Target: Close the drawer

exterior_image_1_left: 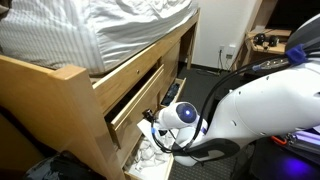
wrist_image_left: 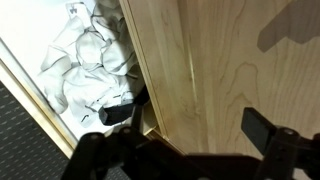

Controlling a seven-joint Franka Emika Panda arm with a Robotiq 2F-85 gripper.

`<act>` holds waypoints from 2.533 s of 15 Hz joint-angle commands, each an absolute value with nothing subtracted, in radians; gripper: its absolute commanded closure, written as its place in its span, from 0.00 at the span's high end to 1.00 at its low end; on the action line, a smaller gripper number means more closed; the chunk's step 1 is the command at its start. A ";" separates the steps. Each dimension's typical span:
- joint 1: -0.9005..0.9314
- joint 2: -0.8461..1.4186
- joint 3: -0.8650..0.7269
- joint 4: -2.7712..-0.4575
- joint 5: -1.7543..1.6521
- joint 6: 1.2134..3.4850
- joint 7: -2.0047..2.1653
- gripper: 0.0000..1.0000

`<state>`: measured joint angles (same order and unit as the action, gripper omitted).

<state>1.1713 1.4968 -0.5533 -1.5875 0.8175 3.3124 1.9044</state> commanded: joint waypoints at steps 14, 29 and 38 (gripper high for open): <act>1.262 1.497 -0.651 -1.644 0.930 3.423 1.813 1.00; 1.205 1.496 -0.669 -1.606 0.929 3.446 1.667 1.00; 0.804 1.484 -0.228 -1.316 0.537 3.373 1.606 1.00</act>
